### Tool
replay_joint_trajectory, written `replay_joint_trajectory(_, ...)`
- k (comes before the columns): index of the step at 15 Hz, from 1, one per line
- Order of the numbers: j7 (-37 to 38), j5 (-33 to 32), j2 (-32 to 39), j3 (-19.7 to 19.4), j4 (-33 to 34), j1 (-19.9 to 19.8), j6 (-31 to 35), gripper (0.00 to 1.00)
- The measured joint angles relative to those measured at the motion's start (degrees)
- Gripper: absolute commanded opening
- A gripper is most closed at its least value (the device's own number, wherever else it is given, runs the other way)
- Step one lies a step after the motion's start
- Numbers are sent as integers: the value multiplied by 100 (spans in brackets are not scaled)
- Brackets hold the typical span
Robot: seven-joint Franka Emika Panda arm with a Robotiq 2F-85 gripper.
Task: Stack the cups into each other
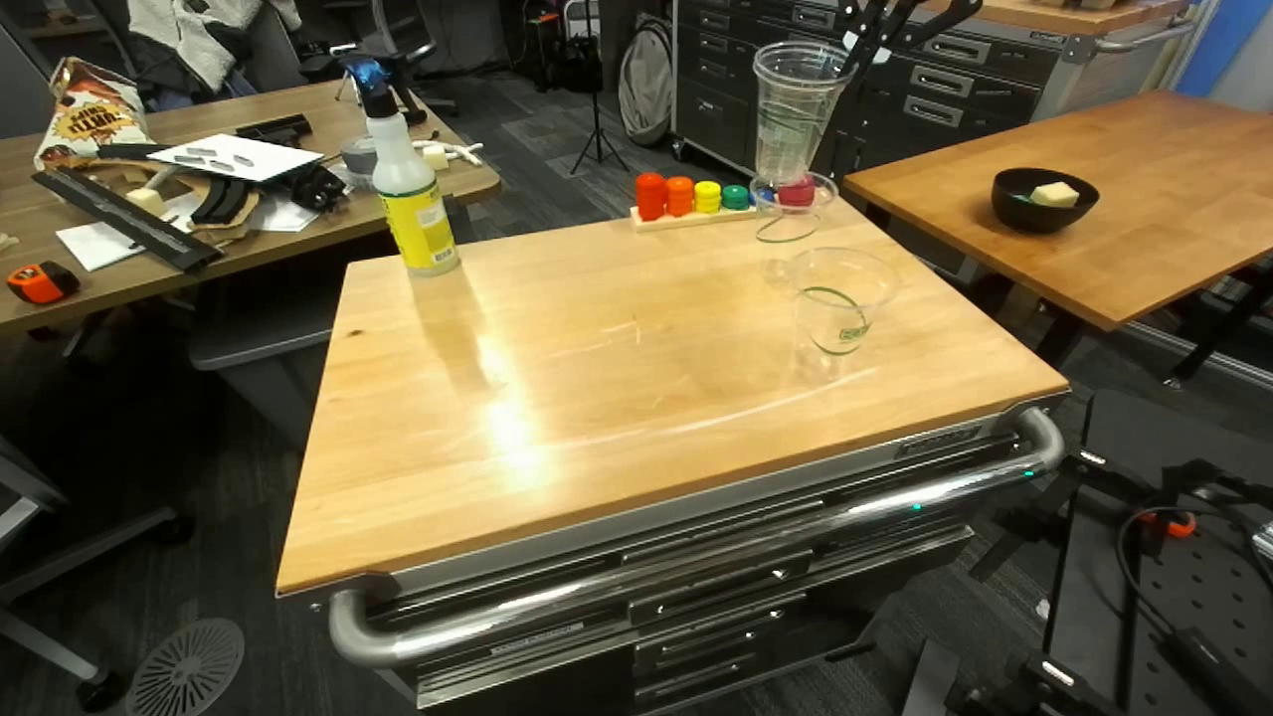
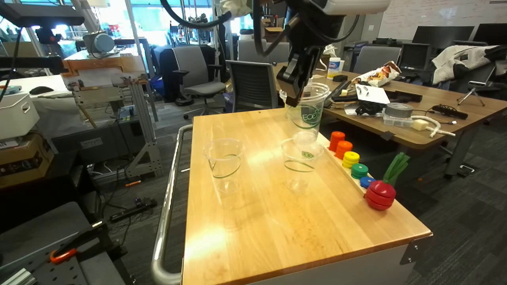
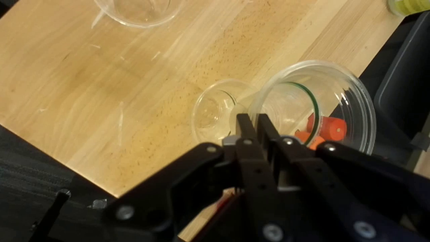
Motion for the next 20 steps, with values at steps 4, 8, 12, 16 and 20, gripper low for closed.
replay_joint_trajectory(4, -218, 152, 110, 0, -33, 0, -2, 2)
replay_joint_trajectory(8, -325, 101, 207, 0, -32, 0, -3, 2)
replay_joint_trajectory(12, -449, 89, 346, 0, -25, 0, -5, 35)
replay_joint_trajectory(16, -485, -181, 521, -1, -30, 0, 3, 63)
replay_joint_trajectory(20, -485, -464, 579, -19, -29, -2, 7, 94)
